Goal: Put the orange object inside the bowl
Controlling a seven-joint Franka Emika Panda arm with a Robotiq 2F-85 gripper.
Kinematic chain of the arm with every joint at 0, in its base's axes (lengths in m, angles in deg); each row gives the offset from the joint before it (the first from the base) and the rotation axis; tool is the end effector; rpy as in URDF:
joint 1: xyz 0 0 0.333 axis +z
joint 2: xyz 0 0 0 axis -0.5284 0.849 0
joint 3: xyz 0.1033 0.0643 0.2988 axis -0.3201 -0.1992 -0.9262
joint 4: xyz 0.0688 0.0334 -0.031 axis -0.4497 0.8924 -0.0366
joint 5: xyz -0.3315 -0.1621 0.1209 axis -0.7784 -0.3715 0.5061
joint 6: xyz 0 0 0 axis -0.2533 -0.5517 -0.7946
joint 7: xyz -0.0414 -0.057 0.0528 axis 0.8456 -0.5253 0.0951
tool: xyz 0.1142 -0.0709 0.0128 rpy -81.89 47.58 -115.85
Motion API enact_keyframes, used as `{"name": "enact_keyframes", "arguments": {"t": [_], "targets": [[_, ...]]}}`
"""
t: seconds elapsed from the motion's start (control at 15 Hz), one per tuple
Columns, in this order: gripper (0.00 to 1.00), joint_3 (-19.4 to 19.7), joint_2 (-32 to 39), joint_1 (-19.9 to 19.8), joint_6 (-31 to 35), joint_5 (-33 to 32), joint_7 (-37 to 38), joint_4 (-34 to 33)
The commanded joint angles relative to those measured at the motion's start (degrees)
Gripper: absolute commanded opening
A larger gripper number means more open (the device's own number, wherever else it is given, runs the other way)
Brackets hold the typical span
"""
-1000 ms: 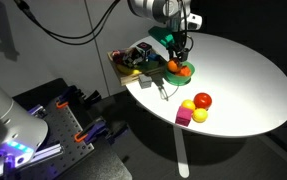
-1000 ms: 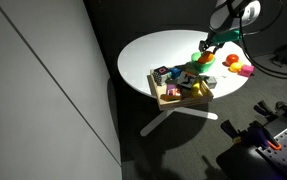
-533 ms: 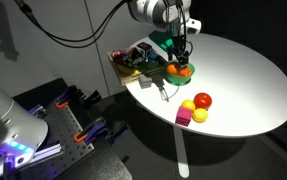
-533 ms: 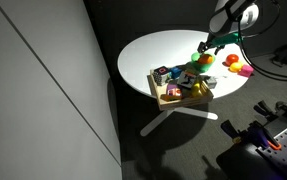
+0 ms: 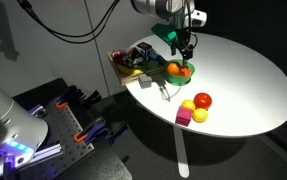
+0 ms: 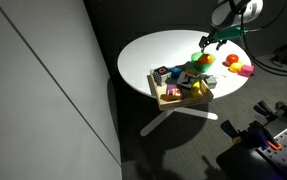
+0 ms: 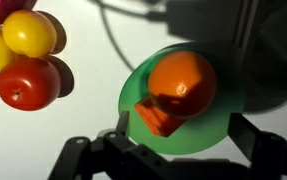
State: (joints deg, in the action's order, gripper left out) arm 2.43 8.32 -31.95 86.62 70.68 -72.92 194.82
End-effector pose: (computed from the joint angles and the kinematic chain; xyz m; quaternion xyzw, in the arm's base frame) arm 0.6277 -0.0867 0.1949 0.9821 -0.1695 0.0773 0.0266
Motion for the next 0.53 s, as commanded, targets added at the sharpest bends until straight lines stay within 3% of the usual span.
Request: {"name": "enact_keyframes", "arguments": {"t": [0.0,0.47], "targets": [[1.0,-0.65,-4.0,-0.75,-5.19,-0.36,-1.38,0.79],[1.0,-1.36,-9.96,-1.5,-18.13,-1.27,-5.88,1.32]]}}
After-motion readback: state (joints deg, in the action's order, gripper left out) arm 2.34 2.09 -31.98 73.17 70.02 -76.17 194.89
